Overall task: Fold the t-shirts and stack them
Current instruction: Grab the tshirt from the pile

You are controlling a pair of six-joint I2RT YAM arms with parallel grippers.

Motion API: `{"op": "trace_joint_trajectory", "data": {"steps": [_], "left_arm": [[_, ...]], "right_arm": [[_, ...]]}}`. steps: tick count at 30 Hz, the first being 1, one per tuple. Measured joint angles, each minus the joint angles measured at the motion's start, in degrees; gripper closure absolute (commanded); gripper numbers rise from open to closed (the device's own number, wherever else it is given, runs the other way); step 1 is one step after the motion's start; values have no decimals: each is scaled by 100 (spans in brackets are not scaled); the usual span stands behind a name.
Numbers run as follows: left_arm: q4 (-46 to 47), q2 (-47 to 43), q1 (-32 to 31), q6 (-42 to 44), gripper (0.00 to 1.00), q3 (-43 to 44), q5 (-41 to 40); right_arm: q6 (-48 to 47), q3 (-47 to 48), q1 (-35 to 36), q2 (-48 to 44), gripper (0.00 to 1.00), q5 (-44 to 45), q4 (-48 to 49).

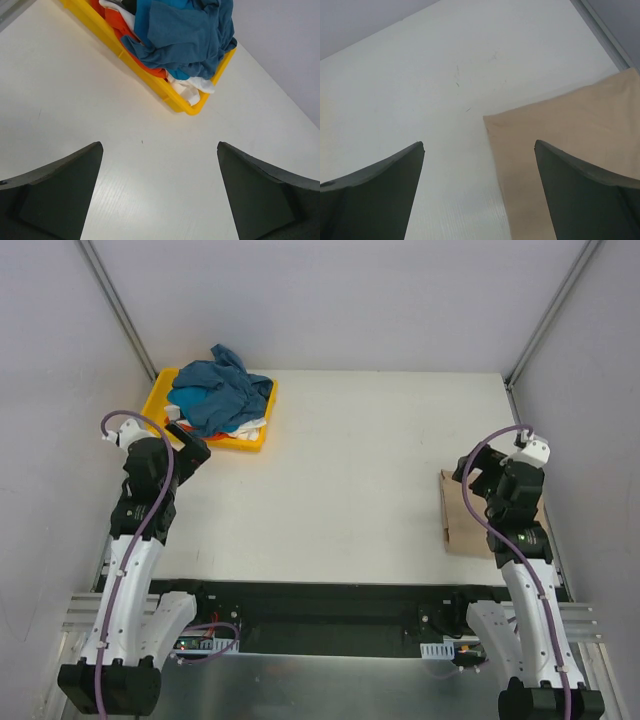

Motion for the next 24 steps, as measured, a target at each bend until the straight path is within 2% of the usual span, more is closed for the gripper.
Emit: {"op": "trace_joint_trajectory", "data": {"steps": [4, 7, 8, 9, 10, 12, 14, 17, 21, 24], "left_arm": [[-116, 748, 0, -61, 0, 538, 31], [-105, 1751, 2, -22, 1, 1226, 151], [-81, 2157, 2, 7, 2, 1488, 195], [-76, 2553, 2, 57, 8, 1759, 271], [-66, 2894, 2, 96, 9, 1991, 337], [-17, 3696, 2, 179, 9, 2507, 450], [39, 4465, 2, 258, 2, 2970, 509], [26, 5342, 0, 358, 3, 3519, 662], [-11, 6234, -9, 542, 9, 4214, 782], [-13, 6566, -13, 632, 30, 4489, 785]], "right_arm": [[-20, 205, 4, 35, 4, -138, -151], [-103, 444, 7, 192, 3, -188, -293], [-116, 527, 7, 269, 4, -175, -341], [-120, 597, 7, 345, 3, -140, -391], [-118, 640, 9, 398, 3, -105, -437], [-87, 673, 13, 485, 3, -20, -531], [-39, 673, 22, 505, 3, 144, -660], [33, 673, 31, 417, 3, 435, -782], [48, 673, 33, 170, 3, 601, -811], [39, 673, 33, 131, 3, 597, -817]]}}
